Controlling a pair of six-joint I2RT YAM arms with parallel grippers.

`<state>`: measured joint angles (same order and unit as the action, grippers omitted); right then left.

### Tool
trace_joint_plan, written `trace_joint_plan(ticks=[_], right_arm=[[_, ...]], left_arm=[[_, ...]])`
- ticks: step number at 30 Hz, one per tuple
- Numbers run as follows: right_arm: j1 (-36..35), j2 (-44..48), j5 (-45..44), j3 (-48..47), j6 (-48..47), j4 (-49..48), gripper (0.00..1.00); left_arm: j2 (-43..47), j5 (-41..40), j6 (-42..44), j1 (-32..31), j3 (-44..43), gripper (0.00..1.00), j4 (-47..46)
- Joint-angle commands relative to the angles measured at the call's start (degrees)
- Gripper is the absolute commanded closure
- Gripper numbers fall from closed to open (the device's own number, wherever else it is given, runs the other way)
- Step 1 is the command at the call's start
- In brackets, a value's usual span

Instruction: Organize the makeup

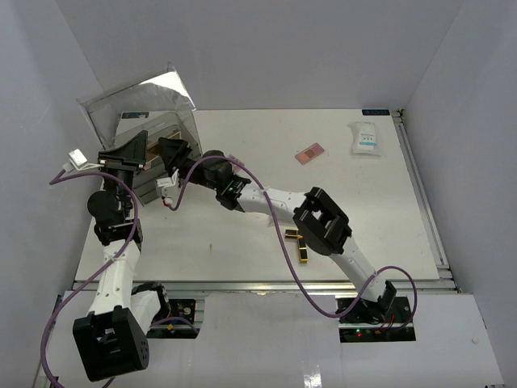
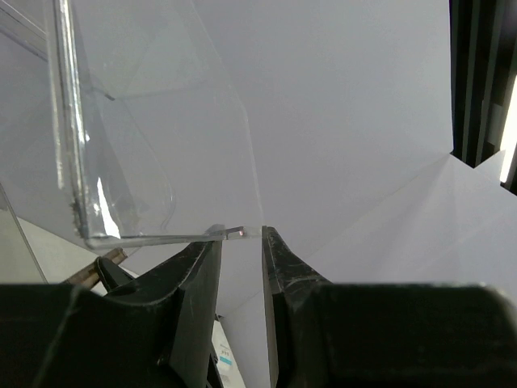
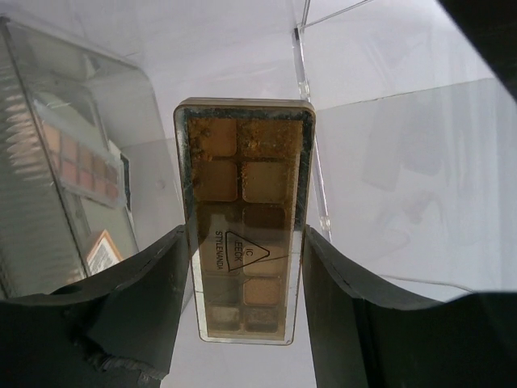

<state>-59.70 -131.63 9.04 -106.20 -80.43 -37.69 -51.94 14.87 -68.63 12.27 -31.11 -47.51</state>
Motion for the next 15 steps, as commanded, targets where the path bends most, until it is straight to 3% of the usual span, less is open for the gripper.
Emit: trace_joint_plan(ticks=[1,15], right_arm=[[1.4,-3.1,1.9,-7.2,5.3,-9.8,0.89],[4.5,-15.5,1.6,-24.1,19.8,-6.0,0.84]], left_arm=[[1.6,0.9,1.6,0.2,-0.5,0.63,-2.1],[1.4,1.2,2.8,0.2,-0.3,0.63,-1.9]])
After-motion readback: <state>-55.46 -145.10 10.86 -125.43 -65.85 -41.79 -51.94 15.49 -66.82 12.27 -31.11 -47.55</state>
